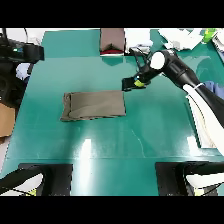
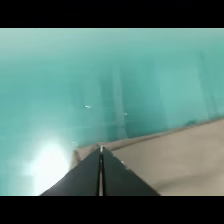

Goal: Fold the shirts.

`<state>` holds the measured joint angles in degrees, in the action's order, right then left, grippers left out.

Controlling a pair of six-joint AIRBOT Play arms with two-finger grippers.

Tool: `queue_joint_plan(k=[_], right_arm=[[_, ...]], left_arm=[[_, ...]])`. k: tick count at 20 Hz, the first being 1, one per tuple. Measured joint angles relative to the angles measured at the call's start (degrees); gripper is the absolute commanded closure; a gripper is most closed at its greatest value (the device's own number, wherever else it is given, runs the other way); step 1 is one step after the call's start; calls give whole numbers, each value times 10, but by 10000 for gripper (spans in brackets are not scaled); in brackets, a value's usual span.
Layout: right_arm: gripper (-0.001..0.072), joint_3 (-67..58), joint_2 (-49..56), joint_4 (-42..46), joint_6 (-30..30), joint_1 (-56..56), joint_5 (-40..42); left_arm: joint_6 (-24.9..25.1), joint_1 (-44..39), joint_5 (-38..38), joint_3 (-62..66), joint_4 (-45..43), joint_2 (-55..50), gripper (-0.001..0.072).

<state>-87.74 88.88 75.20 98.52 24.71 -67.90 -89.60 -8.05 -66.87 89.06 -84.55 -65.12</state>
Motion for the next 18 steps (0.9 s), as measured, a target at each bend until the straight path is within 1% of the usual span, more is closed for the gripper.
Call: queue_joint_plan(k=[3, 6, 7, 10, 11, 13, 14, 15, 16, 18], right_arm=[[121, 35, 10, -15, 18, -13, -5], [125, 49, 41, -35, 40, -5, 5], [144, 51, 53, -42, 45, -1, 9], [144, 54, 82, -64, 62, 15, 38], [168, 55, 91, -69, 67, 21, 49], [291, 55, 101, -75, 75, 30, 69], [396, 55, 104, -76, 76, 34, 78], [605, 55, 107, -77, 77, 38, 87], [694, 56, 110, -79, 77, 41, 96], [695, 56, 109, -80, 67, 45, 113]], left_arm=[[1, -19, 7, -18, 6, -4, 679], [1, -25, 9, -31, 7, -7, 679], [1, -27, 8, -33, 8, -8, 678], [5, -28, 5, -37, 9, -9, 678], [7, -29, 5, -38, 9, -9, 679], [10, -30, 4, -38, 10, -10, 678], [10, -30, 4, -38, 10, -9, 678], [10, -30, 3, -39, 10, -10, 678], [10, -30, 3, -39, 10, -10, 679], [11, -29, 3, -39, 12, -9, 680]])
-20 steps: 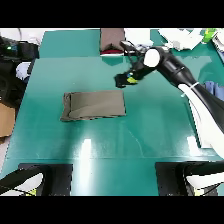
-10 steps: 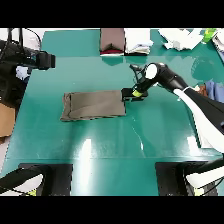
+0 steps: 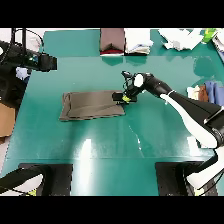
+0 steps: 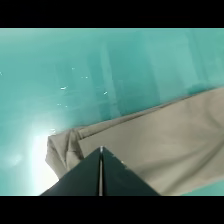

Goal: Fold the shirts.

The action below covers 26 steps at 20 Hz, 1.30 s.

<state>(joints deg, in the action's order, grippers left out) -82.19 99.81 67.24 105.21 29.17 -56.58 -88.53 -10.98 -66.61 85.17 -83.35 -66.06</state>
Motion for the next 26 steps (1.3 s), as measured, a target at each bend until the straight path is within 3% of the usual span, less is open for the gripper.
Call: queue_joint_plan(k=[6, 10, 14, 20, 26], right_arm=[[695, -31, -78, 60, -17, -65, -1], [696, -107, -149, 153, -34, -193, -76], [695, -173, -184, 191, -64, -365, -137], [696, -203, -189, 176, -89, -581, -164], [696, -225, -182, 117, -112, -658, -173]], left_arm=[[3, -47, 7, 0, 9, 0, 679], [5, -103, 27, 0, 11, 0, 679], [4, -136, 40, 0, 14, 0, 679], [0, -147, 45, 0, 29, 0, 679], [-1, -149, 47, 0, 40, 0, 679]])
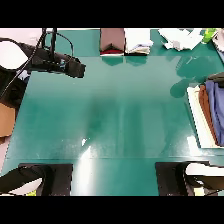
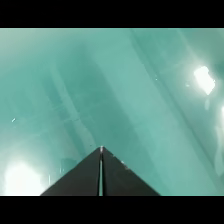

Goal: Fold the shirts.

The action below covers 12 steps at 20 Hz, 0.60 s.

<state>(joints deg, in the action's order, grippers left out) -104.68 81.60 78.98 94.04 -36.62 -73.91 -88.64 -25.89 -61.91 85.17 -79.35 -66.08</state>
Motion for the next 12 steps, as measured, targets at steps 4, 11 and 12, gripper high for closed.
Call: queue_joint_plan(k=[4, 11, 12], right_arm=[[696, -63, 1, -10, -20, -9, -2], [696, -78, -62, -27, -71, -14, -20], [696, -61, -82, -28, -79, -19, -22]], left_arm=[[0, 0, 0, 0, 3, 0, 679], [0, 0, 0, 0, 3, 0, 678], [0, 0, -1, 0, 3, 0, 678]])
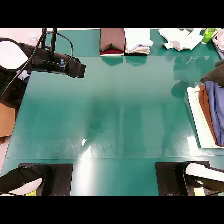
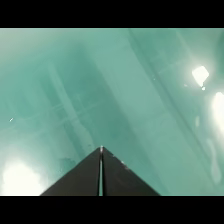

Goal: Fold the shirts.

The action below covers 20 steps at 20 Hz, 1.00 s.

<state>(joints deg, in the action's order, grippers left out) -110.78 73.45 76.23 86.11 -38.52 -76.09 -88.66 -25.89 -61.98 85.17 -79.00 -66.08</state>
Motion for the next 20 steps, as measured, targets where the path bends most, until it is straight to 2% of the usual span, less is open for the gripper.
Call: queue_joint_plan(k=[5, 15, 16, 18, 19, 20], right_arm=[[696, 114, -99, 15, -46, -54, -17], [690, 433, -248, 157, -92, -168, -25], [628, 457, -252, 166, -94, -171, -21], [224, 495, -255, 188, -96, -175, -20], [113, 506, -253, 196, -96, -176, -19], [112, 511, -249, 202, -96, -176, -17]], left_arm=[[0, 0, -2, 0, 0, 0, 678], [6, 0, -9, 0, 0, 0, 678], [6, 0, -10, 0, 0, 0, 678], [6, 0, -11, 0, 0, 0, 678], [6, 0, -12, 0, 0, 0, 678], [6, 0, -13, 0, 0, 0, 678]])
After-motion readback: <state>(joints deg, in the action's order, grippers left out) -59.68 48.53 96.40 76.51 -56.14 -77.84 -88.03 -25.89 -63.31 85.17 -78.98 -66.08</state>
